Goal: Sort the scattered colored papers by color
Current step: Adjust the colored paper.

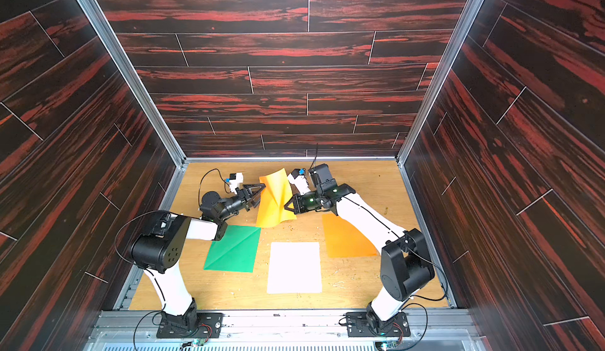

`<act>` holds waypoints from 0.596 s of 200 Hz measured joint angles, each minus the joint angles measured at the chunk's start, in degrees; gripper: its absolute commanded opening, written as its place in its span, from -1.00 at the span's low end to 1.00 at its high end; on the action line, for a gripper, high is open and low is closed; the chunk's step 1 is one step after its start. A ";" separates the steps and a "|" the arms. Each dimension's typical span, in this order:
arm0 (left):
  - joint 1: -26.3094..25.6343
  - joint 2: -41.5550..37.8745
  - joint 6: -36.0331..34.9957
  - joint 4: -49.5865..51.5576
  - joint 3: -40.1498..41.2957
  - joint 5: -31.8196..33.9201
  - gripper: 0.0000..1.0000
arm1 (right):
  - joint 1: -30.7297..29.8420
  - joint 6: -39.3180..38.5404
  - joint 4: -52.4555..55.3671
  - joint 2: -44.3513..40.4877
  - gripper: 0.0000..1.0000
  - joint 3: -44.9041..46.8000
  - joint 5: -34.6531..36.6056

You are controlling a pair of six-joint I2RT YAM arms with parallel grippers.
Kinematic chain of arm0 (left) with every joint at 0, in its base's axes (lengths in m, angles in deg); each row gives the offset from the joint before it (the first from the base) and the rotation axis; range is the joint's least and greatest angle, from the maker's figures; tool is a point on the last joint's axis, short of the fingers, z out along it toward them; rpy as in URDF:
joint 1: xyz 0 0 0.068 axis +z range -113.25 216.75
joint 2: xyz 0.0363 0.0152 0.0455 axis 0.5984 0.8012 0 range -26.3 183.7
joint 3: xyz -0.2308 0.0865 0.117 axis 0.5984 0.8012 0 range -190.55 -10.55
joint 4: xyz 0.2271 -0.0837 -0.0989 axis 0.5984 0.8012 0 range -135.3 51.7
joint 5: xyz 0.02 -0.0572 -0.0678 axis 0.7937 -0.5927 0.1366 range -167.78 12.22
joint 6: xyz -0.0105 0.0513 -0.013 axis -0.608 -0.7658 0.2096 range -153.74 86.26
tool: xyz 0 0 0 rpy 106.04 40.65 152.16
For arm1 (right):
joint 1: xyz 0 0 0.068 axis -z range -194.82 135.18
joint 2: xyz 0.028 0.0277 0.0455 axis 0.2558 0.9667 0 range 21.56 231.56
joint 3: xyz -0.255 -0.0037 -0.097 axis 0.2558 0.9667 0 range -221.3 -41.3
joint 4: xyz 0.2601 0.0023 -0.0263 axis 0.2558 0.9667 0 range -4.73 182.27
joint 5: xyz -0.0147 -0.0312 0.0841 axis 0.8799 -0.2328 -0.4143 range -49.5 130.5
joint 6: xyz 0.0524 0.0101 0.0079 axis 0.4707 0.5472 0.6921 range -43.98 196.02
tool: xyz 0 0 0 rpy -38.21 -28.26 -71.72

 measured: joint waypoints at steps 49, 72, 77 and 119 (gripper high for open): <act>0.00 -2.69 -1.81 -0.02 3.43 -0.07 -0.08 | 0.76 -0.42 2.05 0.02 -1.00 -2.69 3.21; 0.00 -3.04 -2.82 0.00 4.79 -0.15 -0.13 | 1.11 -0.90 2.62 0.28 -1.00 -3.82 3.26; 0.00 -3.06 -3.06 -0.02 5.09 -0.15 -0.14 | 1.11 -0.94 2.80 0.39 -1.00 -4.11 3.26; 0.00 -4.22 -4.70 0.00 6.75 -0.42 -0.34 | 1.11 -1.95 4.24 2.89 -1.00 -6.64 3.13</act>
